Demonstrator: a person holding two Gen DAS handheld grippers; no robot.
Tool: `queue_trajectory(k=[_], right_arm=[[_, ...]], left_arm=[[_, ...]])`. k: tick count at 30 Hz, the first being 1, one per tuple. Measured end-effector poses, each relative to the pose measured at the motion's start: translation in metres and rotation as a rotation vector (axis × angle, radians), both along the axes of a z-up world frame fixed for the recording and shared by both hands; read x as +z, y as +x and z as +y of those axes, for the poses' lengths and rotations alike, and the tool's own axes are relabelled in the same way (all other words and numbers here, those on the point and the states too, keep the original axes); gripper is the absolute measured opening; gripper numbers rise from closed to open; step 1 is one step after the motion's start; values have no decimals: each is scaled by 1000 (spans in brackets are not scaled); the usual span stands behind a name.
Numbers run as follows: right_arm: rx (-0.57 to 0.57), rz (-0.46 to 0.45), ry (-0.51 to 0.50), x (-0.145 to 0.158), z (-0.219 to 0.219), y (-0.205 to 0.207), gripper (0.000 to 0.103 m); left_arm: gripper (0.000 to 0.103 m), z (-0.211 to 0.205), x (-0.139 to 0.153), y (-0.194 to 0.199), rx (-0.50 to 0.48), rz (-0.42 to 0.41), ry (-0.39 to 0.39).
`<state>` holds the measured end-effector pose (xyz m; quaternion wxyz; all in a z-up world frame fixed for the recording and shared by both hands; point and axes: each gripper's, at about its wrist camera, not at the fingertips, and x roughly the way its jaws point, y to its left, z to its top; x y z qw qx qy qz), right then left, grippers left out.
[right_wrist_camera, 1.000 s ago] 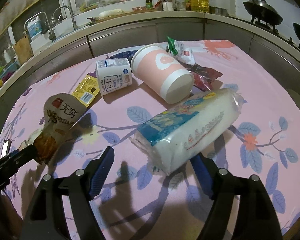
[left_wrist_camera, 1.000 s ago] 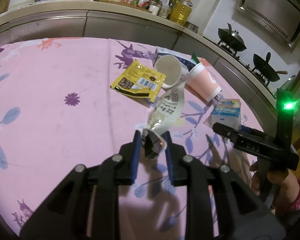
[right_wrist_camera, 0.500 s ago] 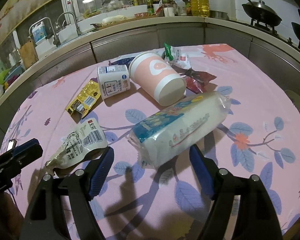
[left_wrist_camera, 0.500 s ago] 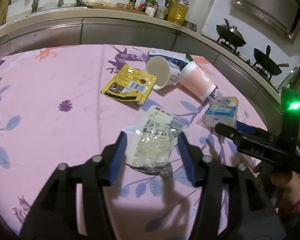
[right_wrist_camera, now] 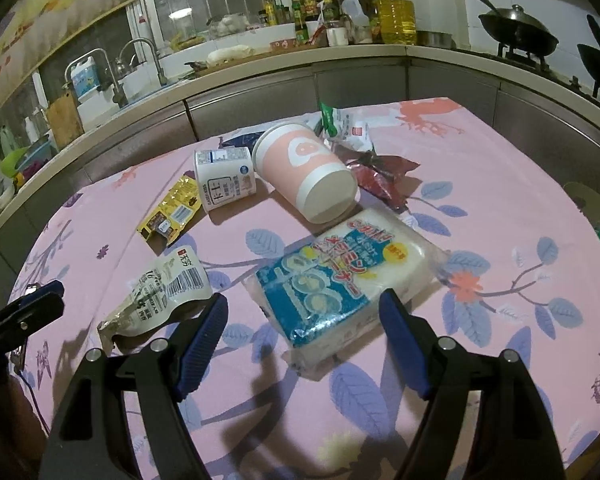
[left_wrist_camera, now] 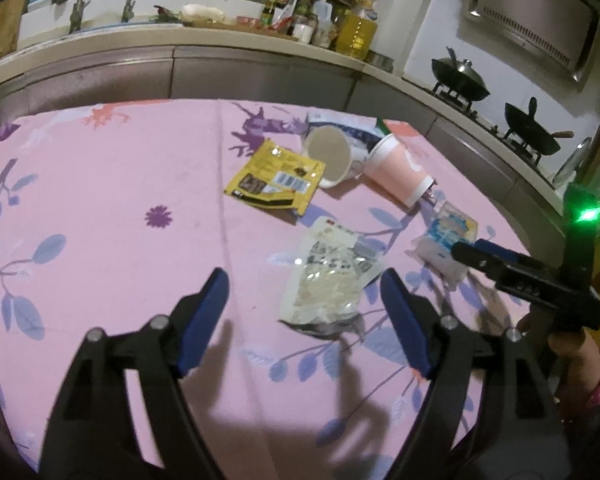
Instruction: Collect trash
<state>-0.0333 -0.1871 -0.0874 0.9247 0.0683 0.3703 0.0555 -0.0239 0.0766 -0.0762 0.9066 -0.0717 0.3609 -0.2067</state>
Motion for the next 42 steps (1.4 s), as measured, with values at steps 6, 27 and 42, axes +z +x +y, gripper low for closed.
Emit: queue_trajectory(k=[6,27,42], right_arm=[[21,-2,1,-2,-1,0,75],[-1,85,121,-11,-31,9,75],[-287,36,67,-7,-110,-23,75]], left_arm=[[75,-17,-6,8,-33,28,39],[51,-64,-29,28,-109,107,113],[51,-80,-13,15,-145,99,67]])
